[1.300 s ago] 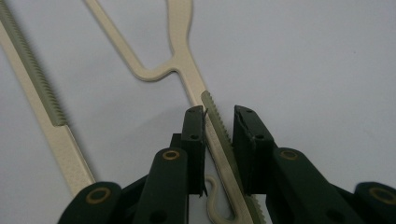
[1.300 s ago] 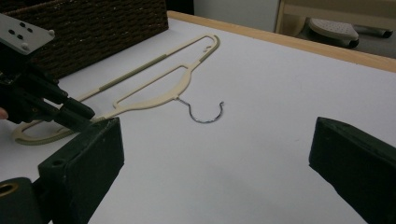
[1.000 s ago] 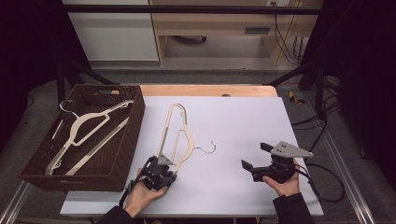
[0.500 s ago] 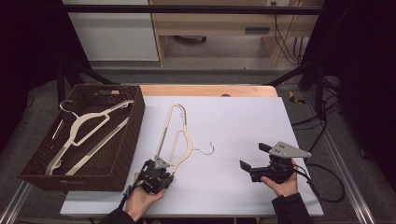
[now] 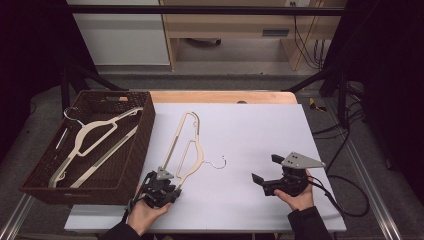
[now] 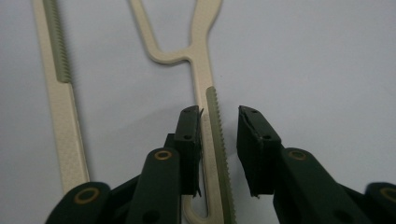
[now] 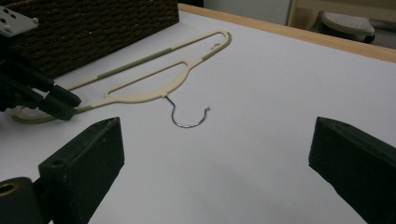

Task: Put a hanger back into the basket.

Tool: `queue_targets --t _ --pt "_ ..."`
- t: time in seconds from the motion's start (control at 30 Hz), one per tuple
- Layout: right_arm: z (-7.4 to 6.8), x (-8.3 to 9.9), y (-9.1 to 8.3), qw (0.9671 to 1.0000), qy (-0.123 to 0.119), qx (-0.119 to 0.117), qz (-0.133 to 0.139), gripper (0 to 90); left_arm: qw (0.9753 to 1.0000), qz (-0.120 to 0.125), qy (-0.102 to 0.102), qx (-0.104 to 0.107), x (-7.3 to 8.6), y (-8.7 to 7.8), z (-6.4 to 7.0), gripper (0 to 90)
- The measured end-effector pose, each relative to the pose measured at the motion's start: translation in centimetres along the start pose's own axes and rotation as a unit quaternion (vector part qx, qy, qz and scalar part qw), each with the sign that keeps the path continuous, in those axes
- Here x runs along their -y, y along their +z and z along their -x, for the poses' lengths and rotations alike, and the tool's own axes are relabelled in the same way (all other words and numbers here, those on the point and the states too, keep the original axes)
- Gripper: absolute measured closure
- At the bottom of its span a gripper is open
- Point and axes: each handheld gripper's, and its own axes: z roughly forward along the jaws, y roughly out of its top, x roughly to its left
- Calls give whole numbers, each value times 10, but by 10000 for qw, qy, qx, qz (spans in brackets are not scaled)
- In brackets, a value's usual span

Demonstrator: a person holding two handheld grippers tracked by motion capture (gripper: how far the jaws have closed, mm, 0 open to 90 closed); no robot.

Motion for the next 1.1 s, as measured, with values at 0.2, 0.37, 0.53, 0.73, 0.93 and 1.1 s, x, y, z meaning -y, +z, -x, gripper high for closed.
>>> queue_targets --t 0.2,0.37,0.53,0.73,0.93,1.1 --pt "-5 -5 5 10000 -16 -39 26 36 9997 59 46 -238 2 1 4 752" --pt "-10 -10 12 9999 -52 -123 33 37 9998 80 35 -190 2 0 2 781" --pt "-14 -14 25 9998 -81 -199 -42 39 9998 129 49 -175 3 -1 1 788" --pt "-18 -18 42 9994 -118 -306 -148 47 9995 286 15 -97 1 -12 -3 790" --pt "-22 -19 64 9986 -128 -407 -305 63 9986 515 9 -85 -3 -29 -8 790" --pt "-29 -22 89 9975 -154 -518 -452 89 9982 595 14 -83 -5 -35 -10 790"
